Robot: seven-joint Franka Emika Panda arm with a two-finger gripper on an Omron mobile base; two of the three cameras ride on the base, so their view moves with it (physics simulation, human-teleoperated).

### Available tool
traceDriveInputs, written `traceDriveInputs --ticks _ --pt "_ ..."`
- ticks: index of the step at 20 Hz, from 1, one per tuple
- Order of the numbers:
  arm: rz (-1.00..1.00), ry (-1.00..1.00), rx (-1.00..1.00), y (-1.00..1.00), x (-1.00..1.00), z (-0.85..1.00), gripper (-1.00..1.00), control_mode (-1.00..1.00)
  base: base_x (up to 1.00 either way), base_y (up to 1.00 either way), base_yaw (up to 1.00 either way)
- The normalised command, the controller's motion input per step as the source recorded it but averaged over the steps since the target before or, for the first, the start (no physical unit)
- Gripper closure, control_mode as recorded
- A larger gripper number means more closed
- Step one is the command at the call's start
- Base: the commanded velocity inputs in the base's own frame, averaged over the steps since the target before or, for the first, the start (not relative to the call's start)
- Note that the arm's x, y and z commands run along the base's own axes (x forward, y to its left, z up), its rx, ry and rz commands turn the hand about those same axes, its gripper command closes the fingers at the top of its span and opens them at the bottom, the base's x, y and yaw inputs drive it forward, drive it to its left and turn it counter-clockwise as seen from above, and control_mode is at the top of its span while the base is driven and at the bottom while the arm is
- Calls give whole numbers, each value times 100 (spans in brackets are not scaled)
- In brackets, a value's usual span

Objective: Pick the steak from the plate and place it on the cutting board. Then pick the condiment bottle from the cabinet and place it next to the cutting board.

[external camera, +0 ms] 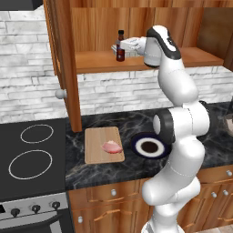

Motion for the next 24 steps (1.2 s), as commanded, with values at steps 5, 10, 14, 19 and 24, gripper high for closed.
traceDriveInputs --ticks 5,10,14,19,24 --pt "0 1 0 0 13 0 -100 -100 0 0 0" --pt "0 1 0 0 17 0 -100 -100 0 0 0" --pt "0 1 0 0 16 0 -100 -100 0 0 0" --pt "-1 1 0 2 8 0 -100 -100 0 0 0" --pt "-1 0 1 0 -7 7 -100 -100 0 0 0"
